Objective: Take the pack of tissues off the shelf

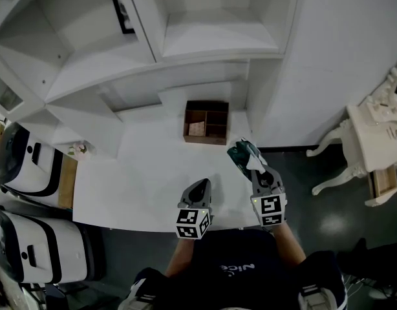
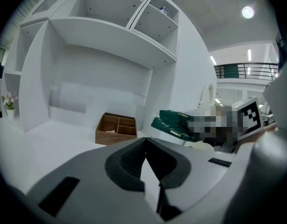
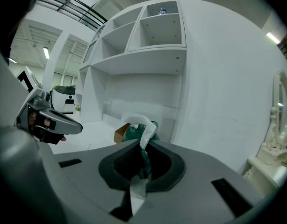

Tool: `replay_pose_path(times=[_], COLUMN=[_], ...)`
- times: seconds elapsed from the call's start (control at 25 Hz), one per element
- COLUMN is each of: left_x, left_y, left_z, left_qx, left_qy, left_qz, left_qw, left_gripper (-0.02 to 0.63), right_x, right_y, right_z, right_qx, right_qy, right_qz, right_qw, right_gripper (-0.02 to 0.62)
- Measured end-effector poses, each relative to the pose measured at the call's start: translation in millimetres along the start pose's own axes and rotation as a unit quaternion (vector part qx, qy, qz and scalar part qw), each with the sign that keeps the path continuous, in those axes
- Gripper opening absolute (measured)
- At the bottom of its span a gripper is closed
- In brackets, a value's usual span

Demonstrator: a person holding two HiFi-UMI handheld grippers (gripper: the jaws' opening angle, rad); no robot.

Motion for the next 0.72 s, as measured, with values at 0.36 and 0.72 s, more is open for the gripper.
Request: replay_pose_path(times=[0.36,0.72], left_x=[4.0,9.7], left_y=[-1.0,3.8], left_z=[-4.2,-7.1], left_qx=[0.002,-0.036], left_qy=[-0.004,-0.004], left_qz=[0.007,0.004], left_qw=[1.0000,0.9993], left_gripper=[0.003,0.003], right_x=[-1.1,0.1], right_y=[-1.4,-1.5], right_z=[-3.2,-9.4], right_qx=[0.006,0.021], right_qy=[-0.003,-0.006], right_qz=[0.004,0.001], right_qw=[1.000,1.000], right_gripper=[0.014,0.014])
Point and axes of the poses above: the fingertips, and each gripper's own axes: x backward along the fingers, z to its right, y out of its underside, the point moved 8 cm from there along x, backward along the fingers, and after that the axes turned 13 degrees about x, right-handed, at the moved point
